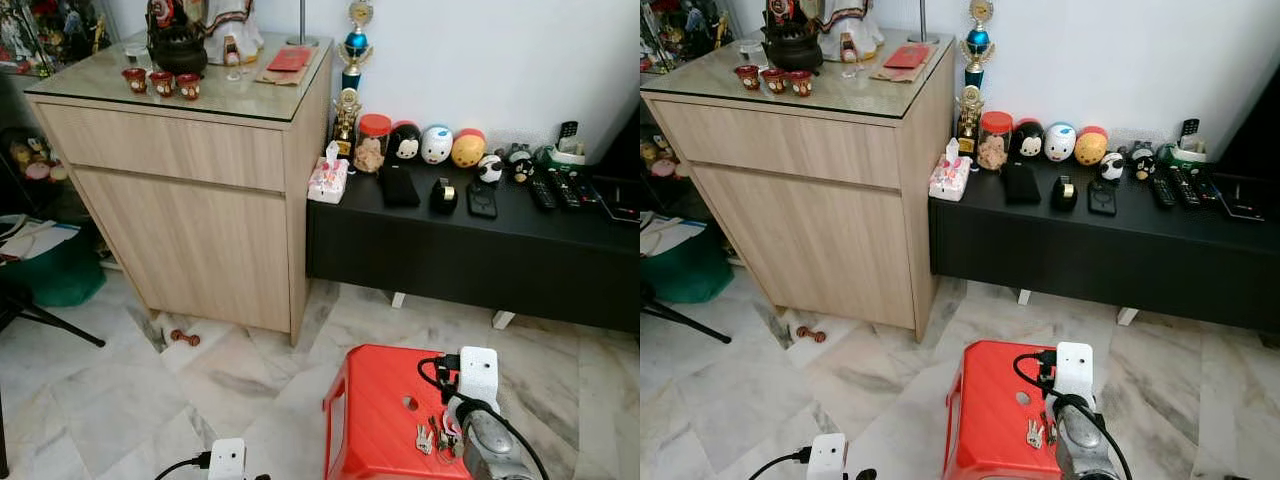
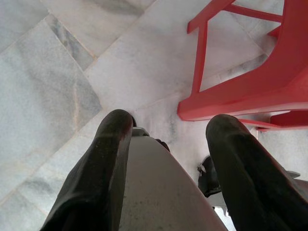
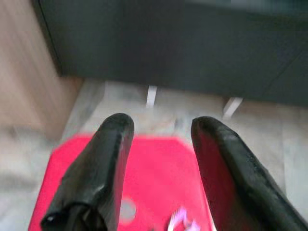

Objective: Hang keys on a hook

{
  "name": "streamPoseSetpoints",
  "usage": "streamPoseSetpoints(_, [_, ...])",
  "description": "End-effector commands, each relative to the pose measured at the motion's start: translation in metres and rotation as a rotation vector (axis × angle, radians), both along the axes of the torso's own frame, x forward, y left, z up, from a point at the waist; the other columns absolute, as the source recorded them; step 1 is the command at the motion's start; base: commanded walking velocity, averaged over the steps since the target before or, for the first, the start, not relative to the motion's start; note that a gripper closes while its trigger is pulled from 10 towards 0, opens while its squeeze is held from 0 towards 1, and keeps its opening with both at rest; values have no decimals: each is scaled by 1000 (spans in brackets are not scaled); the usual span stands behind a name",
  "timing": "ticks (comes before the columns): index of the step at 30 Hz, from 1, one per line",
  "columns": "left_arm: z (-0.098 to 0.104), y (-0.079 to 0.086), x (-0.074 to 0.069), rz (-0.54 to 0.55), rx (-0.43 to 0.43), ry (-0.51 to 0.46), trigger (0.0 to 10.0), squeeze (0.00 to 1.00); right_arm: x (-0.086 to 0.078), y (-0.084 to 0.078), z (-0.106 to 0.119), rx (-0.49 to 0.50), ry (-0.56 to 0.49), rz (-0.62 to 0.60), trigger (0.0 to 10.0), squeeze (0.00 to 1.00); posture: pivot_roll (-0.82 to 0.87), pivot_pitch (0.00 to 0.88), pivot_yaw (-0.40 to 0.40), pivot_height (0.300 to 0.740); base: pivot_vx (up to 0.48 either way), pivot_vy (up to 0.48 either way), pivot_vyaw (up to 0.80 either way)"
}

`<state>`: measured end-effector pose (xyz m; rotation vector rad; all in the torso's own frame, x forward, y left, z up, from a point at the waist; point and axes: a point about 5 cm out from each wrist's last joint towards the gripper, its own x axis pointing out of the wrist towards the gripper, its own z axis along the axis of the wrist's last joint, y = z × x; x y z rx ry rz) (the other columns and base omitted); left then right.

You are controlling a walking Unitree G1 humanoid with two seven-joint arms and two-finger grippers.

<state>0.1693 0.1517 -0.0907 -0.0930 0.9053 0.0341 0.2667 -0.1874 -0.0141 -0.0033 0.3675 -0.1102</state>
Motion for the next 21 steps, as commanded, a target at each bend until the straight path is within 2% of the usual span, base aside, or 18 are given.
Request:
streamPoseSetpoints(1, [-7, -3, -15, -4, -11, 56, 10000, 0, 8, 1, 10, -17, -65, 13, 10000, 0, 31, 0, -87, 740, 0, 0, 0])
streamPoseSetpoints(2, [-7, -3, -16, -4, -10, 58, 10000, 0, 8, 4, 17, -66, -140, 37, 10000, 0, 31, 0, -90, 740, 0, 0, 0])
streamPoseSetpoints(8, [-8, -3, -18, -4, -9, 64, 10000, 0, -2, 10, 19, -89, -218, 56, 10000, 0, 32, 0, -91, 740, 0, 0, 0])
streamPoseSetpoints(10, [-8, -3, -19, -4, -7, 66, 10000, 0, -7, 11, 18, -90, -234, 54, 10000, 0, 27, 0, -88, 740, 0, 0, 0])
streamPoseSetpoints(16, [-9, -1, -20, 21, 20, 60, 10000, 0, -7, 13, 21, -94, -253, 54, 10000, 0, 28, 0, -89, 740, 0, 0, 0])
streamPoseSetpoints(21, [-6, -1, -18, 78, -14, -1, 10000, 0, -5, 13, 22, -88, -253, 41, 10000, 0, 29, 0, -91, 740, 0, 0, 0])
